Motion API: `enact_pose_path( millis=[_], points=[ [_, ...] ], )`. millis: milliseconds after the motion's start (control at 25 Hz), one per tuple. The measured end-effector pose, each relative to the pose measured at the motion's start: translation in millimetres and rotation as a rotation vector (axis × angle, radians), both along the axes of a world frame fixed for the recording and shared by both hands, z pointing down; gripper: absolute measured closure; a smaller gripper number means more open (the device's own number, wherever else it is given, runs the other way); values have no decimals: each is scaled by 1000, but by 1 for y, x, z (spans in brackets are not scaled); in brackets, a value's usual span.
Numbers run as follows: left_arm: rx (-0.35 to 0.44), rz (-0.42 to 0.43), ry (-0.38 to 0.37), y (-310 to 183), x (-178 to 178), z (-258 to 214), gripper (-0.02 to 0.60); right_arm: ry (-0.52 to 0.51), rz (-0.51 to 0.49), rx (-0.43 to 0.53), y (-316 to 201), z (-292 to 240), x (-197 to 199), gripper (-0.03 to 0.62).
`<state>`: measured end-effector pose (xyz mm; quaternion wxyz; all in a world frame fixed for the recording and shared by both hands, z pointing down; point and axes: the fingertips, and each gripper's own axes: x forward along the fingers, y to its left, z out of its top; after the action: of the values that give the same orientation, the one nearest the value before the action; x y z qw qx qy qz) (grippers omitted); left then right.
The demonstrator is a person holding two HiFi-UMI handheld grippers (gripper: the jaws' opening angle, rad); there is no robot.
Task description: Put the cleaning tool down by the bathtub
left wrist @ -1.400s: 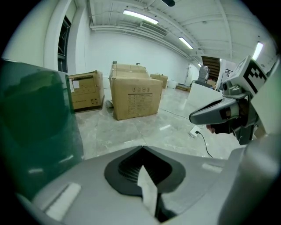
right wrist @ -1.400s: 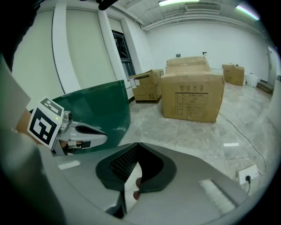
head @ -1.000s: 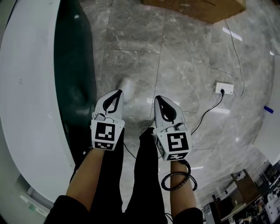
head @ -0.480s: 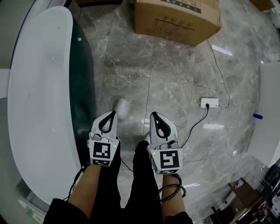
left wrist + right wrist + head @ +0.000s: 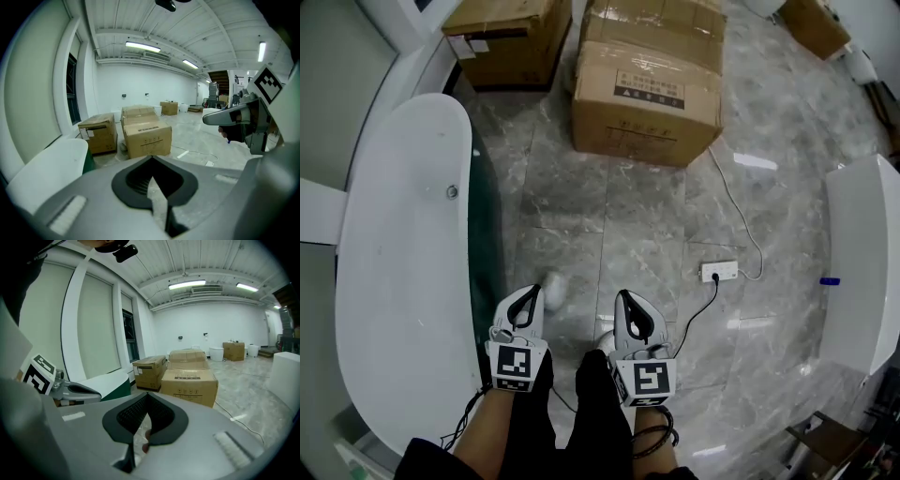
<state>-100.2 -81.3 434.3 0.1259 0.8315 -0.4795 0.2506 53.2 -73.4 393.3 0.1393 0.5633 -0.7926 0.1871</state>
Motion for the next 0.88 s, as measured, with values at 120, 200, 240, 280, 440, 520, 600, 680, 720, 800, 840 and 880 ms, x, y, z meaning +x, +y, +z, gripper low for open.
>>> enact_pose_path(
  millis=[120,200,240,280,440,520,600,680,720,800,840,880],
  points=[
    [24,-8,-13,-1,0,-26,581,-15,1,29,0,-27,4,572],
    [25,-10,-37,4,-3,-40,581,-22,-2,45,0,-45,6,572],
    [28,-22,-28,6,-4,-47,581,-22,-5,55,0,-54,7,572],
    [33,-37,-13,7,-5,-56,581,-21,-8,66,-1,-63,9,572],
    [48,-67,1,17,-8,-82,581,-22,-2,105,-1,-95,17,574],
    [58,-70,10,21,-8,-95,581,-22,-2,123,1,-109,19,577],
    [72,-70,16,24,-8,-107,581,-22,-8,139,3,-121,19,579],
    [97,-69,9,26,-9,-120,581,-24,-9,147,9,-132,20,580],
    [113,-72,8,26,-10,-128,581,-25,-8,151,12,-137,21,580],
    [142,-80,27,25,-11,-144,581,-24,-5,161,17,-146,24,580],
    [158,-79,34,24,-11,-153,581,-24,-4,165,19,-150,26,580],
    [176,-75,30,23,-11,-161,581,-24,-4,168,21,-154,27,580]
  ],
)
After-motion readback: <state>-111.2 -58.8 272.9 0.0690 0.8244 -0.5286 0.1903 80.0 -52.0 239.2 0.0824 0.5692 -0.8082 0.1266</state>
